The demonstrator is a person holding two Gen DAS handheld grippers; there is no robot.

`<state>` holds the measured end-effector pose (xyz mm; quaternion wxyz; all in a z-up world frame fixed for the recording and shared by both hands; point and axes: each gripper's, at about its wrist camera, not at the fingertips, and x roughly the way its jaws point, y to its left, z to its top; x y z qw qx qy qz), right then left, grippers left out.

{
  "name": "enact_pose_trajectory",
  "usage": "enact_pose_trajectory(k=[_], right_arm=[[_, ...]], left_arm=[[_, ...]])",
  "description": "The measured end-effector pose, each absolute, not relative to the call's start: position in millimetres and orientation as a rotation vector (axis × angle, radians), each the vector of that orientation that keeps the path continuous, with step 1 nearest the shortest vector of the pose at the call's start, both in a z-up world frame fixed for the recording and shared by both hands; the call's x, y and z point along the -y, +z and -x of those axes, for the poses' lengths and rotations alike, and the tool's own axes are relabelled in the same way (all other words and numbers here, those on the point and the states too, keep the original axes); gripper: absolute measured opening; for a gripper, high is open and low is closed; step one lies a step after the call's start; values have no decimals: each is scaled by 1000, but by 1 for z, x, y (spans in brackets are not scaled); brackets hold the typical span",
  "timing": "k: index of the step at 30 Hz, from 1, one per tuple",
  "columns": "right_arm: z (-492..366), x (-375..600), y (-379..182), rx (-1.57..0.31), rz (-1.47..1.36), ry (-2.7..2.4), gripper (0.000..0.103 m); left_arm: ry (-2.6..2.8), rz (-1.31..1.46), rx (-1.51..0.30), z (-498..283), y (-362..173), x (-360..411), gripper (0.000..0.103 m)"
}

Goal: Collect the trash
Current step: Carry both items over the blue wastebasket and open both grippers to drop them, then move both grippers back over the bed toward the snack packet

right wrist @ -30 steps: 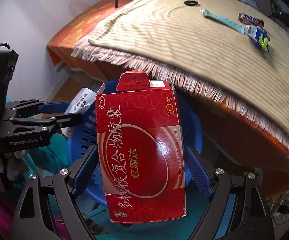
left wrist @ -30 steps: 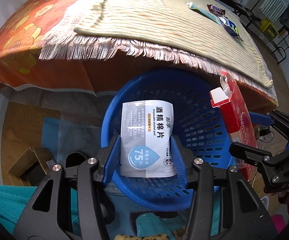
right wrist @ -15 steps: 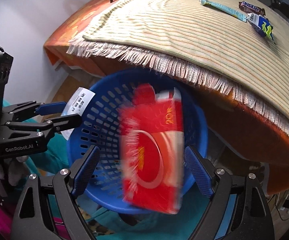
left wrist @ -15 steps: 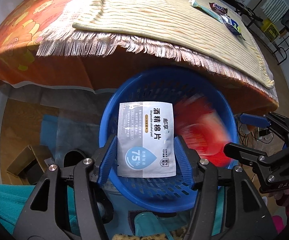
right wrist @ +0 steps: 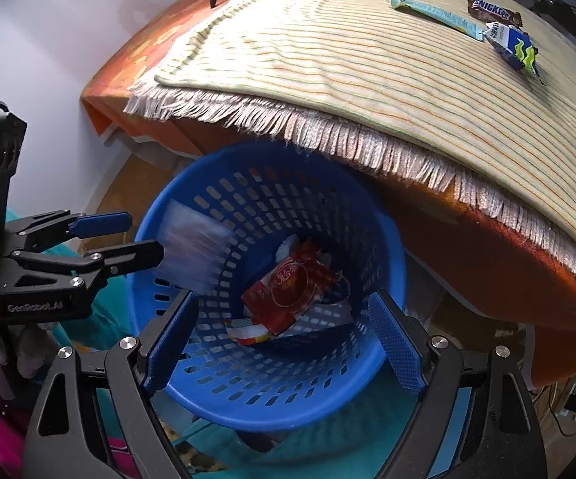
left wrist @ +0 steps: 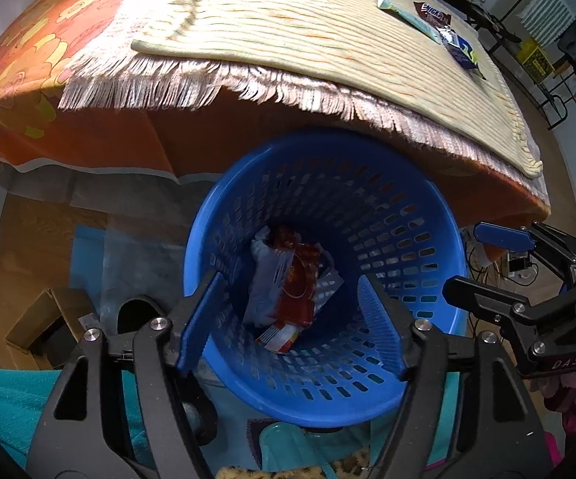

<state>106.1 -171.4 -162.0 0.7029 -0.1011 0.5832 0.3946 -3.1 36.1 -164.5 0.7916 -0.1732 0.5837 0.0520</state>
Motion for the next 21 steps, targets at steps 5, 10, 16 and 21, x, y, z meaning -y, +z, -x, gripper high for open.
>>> enact_pose_trajectory(k=[5,10,16,21], right_arm=[[-111,175,-161,-1293,208,861,87],[-113,177,-160,-1292,202,858,87],[-116,181,-156,-1281,189,846,87],[-121,185,-151,-1271,183,815,87]], left_arm=[[108,374,-1262,2,-166,-36,72],[113,376,-1263,2,-167,-36,72],[113,371,-1262,1,-166,-35,72],[104,370,-1245,-1,-158,-34,72]])
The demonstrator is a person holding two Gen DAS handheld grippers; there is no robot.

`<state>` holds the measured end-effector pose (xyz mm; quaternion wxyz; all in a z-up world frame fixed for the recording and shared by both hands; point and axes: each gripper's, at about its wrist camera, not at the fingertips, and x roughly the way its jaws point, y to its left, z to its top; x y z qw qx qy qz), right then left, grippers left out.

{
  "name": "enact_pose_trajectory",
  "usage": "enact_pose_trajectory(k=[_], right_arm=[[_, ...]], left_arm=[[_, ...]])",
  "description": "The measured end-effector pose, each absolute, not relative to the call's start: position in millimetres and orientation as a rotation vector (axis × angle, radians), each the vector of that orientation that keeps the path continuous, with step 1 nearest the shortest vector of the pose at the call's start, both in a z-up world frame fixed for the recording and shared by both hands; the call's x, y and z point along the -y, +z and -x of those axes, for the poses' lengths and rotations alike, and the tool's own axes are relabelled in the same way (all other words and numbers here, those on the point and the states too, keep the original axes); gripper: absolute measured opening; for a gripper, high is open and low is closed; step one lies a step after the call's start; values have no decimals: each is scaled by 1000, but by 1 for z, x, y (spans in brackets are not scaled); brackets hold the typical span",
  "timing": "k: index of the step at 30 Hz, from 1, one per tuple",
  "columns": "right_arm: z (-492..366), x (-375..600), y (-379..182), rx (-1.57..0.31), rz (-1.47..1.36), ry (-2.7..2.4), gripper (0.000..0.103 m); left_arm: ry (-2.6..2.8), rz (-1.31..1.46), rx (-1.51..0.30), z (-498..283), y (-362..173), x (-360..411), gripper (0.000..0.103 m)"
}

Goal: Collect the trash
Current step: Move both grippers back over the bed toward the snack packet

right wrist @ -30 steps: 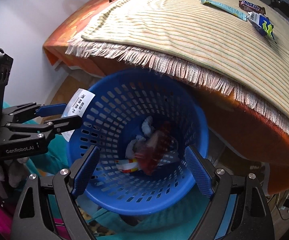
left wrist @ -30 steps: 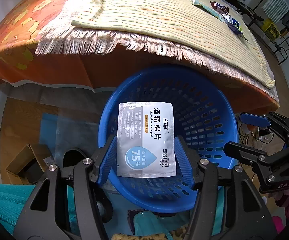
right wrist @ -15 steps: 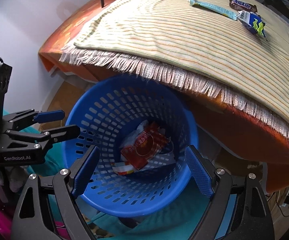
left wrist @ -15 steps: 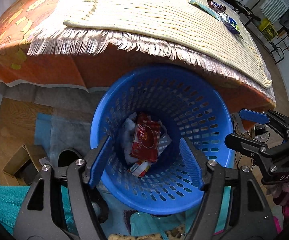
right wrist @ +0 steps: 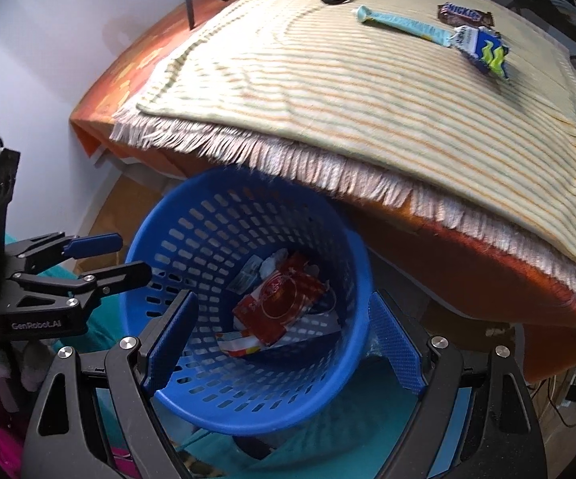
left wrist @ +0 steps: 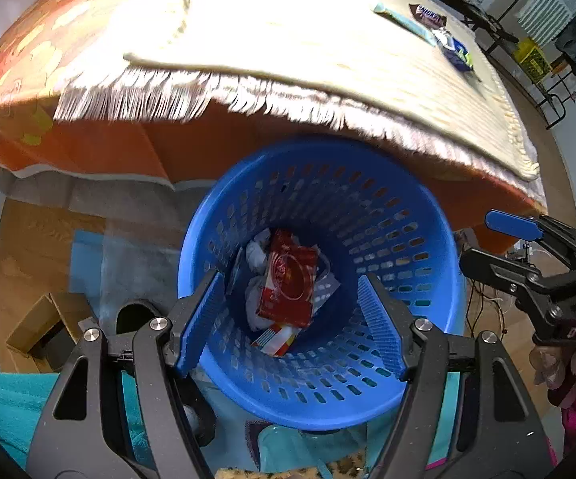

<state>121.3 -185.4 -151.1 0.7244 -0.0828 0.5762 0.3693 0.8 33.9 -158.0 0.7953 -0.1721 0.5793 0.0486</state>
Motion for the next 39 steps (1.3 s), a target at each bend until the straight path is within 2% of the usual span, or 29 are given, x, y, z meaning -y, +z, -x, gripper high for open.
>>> enact_pose_trajectory(k=[21,39], right_arm=[[-168,228,-114,-1137,172,615,87],[-243,226,-98,-1049,191,489,87]], left_arm=[[14,250,-1156,-73,-109,-27,72],[-11,219,-1106,-211,-90,-62,72]])
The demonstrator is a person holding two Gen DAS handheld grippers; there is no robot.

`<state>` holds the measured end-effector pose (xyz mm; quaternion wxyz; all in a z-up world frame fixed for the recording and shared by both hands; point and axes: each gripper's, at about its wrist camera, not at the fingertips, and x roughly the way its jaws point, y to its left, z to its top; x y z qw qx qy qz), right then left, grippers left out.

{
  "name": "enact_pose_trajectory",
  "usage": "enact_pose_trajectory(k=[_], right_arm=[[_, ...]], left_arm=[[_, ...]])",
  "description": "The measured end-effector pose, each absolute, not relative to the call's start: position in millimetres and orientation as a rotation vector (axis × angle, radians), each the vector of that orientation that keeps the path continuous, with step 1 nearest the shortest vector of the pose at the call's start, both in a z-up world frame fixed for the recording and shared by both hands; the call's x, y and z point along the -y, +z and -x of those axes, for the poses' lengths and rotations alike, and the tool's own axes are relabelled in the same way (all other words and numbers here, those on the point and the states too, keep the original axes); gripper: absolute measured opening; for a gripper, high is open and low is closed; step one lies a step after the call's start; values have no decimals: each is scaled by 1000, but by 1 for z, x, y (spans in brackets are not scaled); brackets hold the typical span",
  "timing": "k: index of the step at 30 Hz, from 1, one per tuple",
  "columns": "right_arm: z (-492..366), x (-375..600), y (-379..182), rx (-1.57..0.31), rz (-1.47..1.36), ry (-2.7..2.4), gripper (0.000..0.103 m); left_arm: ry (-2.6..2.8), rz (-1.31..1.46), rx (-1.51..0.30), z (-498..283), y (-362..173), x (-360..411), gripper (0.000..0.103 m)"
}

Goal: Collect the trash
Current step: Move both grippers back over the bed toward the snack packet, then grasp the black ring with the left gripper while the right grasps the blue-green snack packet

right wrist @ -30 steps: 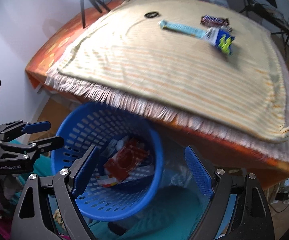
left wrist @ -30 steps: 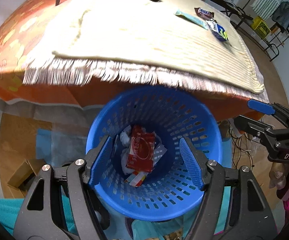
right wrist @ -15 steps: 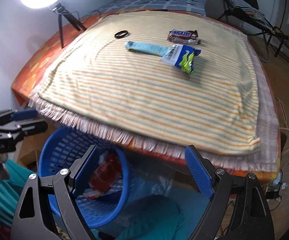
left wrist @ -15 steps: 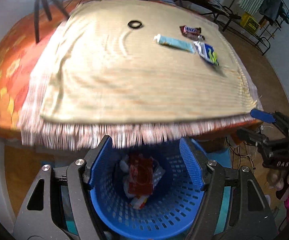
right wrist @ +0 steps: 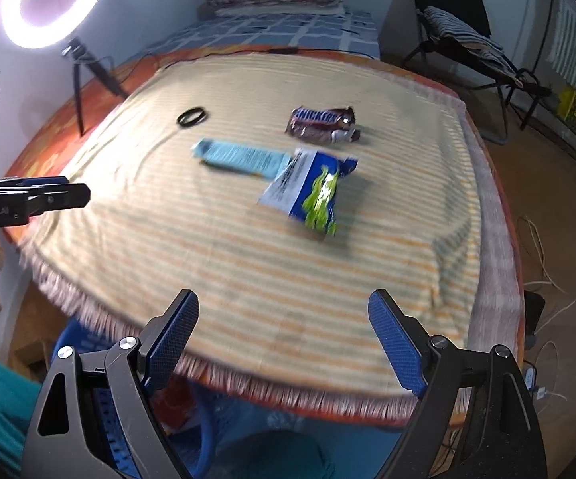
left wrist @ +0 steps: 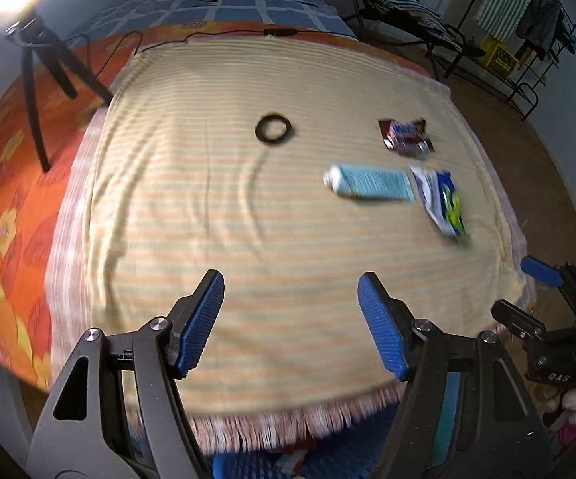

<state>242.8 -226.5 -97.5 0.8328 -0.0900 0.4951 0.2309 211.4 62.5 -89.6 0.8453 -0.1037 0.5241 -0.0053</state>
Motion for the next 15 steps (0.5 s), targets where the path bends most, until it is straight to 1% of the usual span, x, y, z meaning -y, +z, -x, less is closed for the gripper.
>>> enact_pose_trajectory(k=[6,15], right_arm=[[-277,223,-96,-1059,134,470,87],[-327,218,-109,-1111,28,437,87]], left_arm=[[-21,250,-1113,-258,-97,-75,72],[-5,192,-1140,-326,-118,-85,72]])
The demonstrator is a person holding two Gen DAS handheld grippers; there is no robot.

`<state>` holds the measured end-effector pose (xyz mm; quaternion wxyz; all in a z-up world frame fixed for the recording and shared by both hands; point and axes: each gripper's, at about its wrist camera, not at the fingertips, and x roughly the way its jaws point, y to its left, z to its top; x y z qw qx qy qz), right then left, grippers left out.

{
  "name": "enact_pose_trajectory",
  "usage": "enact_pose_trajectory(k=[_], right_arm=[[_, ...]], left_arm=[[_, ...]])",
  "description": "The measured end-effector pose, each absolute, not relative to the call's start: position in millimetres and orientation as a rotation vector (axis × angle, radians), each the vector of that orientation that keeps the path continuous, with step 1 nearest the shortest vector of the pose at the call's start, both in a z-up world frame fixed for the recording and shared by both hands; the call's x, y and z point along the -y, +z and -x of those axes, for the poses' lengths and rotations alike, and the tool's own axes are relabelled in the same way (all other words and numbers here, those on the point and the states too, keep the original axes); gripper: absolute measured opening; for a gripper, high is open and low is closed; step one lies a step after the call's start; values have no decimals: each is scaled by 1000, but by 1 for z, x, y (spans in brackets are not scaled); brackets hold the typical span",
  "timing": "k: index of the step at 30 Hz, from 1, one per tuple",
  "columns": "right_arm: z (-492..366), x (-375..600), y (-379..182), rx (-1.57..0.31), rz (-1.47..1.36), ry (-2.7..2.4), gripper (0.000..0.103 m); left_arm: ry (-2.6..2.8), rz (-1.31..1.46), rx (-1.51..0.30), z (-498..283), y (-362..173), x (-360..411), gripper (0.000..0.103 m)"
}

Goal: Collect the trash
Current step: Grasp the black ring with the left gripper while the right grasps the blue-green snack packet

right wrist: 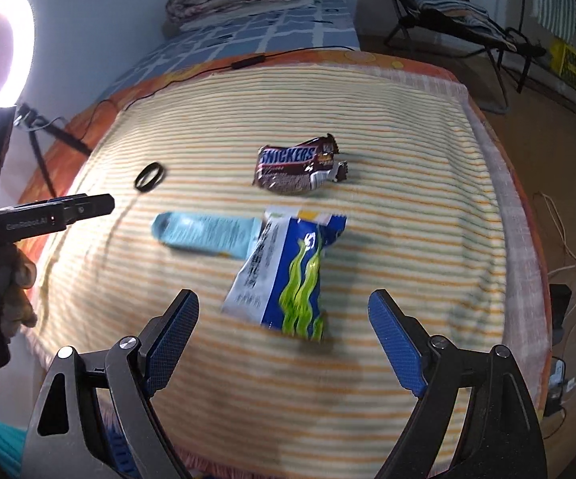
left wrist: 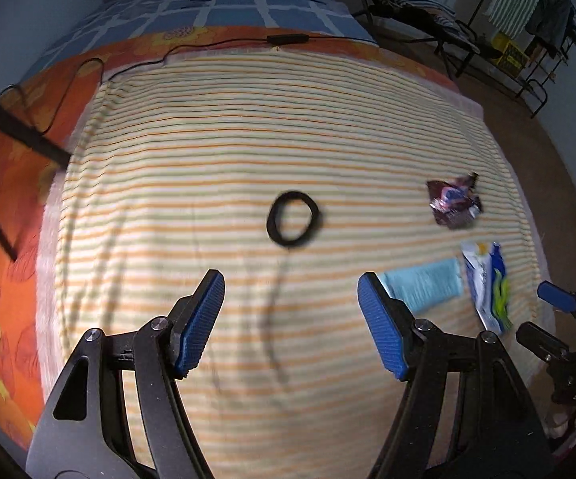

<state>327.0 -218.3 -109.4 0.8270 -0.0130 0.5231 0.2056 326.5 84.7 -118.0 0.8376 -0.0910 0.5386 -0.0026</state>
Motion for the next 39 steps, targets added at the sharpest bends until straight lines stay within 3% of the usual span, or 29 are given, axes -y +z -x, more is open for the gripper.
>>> enact_pose_trajectory(k=[13,16,24,26,39], right_arm=[[-362,202,-140,-1186,20,395,87],[-363,199,-144,-1196,39,395,87],[-366,196,-150,-1214,24,414,81],[-367,196,-154,-1227,16,420,56],[-349,210,-137,-1202,-57,457,54]], left_arm=[[19,122,-1181,-374,-150,-84,60],[26,77,-1178,-378,-149,-79,52],[24,52,-1170,-374,-148,-79,12],[25,48,-1170,-370,-146,-79,11],[35,103,-1139,-329,-122,-89,7]])
